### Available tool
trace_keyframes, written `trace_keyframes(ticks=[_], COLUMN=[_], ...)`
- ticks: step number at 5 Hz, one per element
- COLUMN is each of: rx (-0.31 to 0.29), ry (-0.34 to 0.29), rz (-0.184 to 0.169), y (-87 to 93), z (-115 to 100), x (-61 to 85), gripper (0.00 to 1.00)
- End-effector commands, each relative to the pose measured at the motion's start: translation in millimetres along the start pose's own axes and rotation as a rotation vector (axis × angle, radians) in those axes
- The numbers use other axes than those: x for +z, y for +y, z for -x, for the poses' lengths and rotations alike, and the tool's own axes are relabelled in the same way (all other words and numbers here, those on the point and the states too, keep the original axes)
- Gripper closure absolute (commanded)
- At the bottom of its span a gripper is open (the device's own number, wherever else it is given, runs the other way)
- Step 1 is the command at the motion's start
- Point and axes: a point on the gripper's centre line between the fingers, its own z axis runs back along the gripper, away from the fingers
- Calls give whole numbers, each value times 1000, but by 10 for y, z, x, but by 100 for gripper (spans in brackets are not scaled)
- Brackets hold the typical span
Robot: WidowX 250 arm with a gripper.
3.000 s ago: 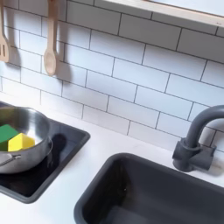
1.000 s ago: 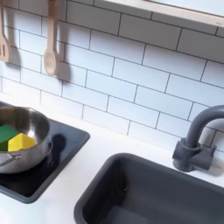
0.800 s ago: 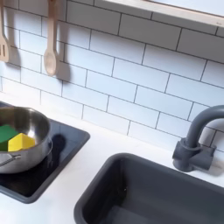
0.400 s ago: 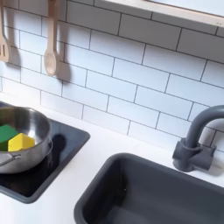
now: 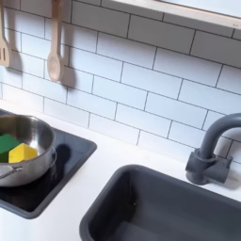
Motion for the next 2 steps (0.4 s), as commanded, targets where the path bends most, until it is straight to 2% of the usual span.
trace_keyframes(ticks=[1, 2], rx=[-22, -36], ry=[16, 21], rz=[-3, 10], y=[-8, -81], z=[35, -50], x=[-121, -208], gripper=[0, 0])
